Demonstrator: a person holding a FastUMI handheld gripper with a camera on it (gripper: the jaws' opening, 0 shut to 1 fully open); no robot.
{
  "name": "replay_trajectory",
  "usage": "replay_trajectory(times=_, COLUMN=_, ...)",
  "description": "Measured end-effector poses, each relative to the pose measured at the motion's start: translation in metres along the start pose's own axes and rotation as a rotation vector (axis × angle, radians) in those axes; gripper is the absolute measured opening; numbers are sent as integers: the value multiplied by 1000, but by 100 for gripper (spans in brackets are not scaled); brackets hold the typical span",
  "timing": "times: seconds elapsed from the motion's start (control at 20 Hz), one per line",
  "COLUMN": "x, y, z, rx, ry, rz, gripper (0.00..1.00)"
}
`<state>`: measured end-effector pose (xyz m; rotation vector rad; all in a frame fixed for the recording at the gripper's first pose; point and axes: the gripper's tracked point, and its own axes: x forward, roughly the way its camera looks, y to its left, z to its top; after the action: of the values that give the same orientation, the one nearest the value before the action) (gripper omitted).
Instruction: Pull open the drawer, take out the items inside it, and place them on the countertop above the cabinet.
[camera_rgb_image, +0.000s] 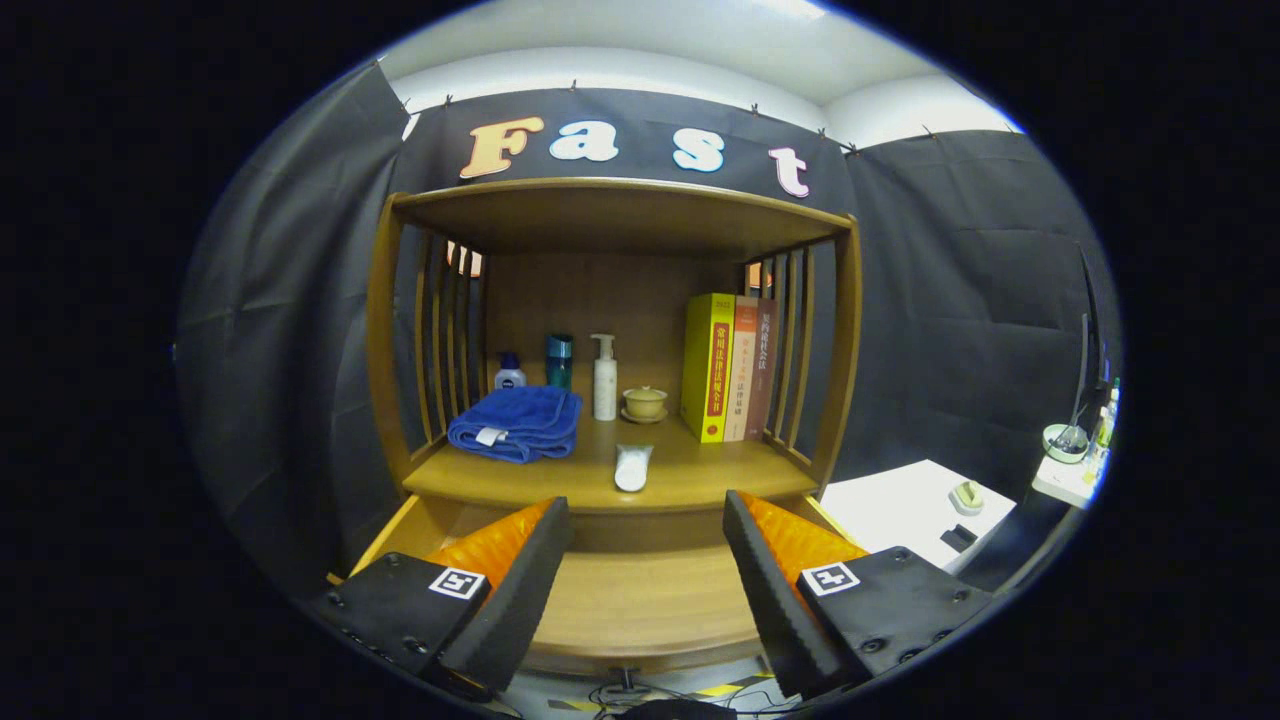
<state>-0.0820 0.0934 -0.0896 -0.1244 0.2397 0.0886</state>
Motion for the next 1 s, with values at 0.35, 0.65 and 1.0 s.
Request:
replay_trajectory(times=0.35, x=-35, y=-8, z=-80, rx=9, ry=70, rz=-10, gripper=99)
replay_trajectory(times=0.65, x=-43, y=2, z=-132, rx=28, ry=127, rz=2, gripper=98)
replay_trajectory(times=1.0, x=-36, y=19, z=-155, rx=-44, ry=149, rz=29, gripper=96)
